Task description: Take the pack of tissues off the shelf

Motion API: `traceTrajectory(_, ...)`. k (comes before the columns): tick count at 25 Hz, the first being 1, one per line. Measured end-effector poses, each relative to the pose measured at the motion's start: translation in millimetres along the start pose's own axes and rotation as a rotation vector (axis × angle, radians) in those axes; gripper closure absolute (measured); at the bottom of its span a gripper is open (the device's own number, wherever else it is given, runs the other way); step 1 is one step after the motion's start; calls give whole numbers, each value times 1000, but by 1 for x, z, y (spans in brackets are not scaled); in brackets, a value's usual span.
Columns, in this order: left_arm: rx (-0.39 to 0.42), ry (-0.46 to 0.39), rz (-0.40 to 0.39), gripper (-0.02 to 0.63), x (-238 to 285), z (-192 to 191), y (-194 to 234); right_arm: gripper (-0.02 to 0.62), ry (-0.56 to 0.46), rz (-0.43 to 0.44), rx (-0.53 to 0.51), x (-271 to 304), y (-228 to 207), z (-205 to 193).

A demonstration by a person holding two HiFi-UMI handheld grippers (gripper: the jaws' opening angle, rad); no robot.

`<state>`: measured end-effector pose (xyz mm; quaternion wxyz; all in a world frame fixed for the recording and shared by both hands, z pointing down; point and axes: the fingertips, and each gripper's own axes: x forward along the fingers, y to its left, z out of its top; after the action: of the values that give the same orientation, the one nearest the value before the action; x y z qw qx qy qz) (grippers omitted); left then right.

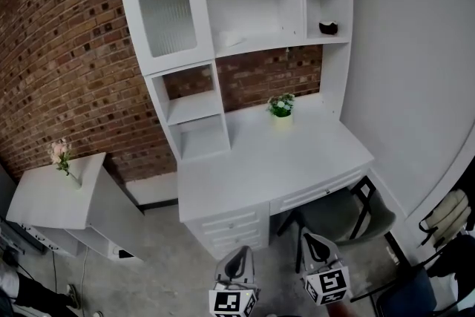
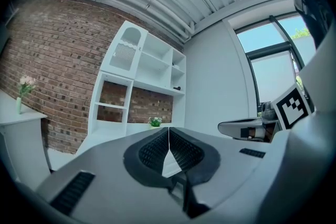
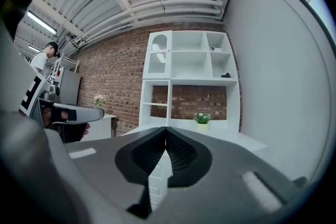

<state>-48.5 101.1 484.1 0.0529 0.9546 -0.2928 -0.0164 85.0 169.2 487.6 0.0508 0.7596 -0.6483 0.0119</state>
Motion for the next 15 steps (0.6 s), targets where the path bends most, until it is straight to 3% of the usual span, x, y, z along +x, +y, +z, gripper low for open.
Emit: traceTrajectory(15,17,22,15,595,48,-7,19,594,9,12,29,49,-21,-7)
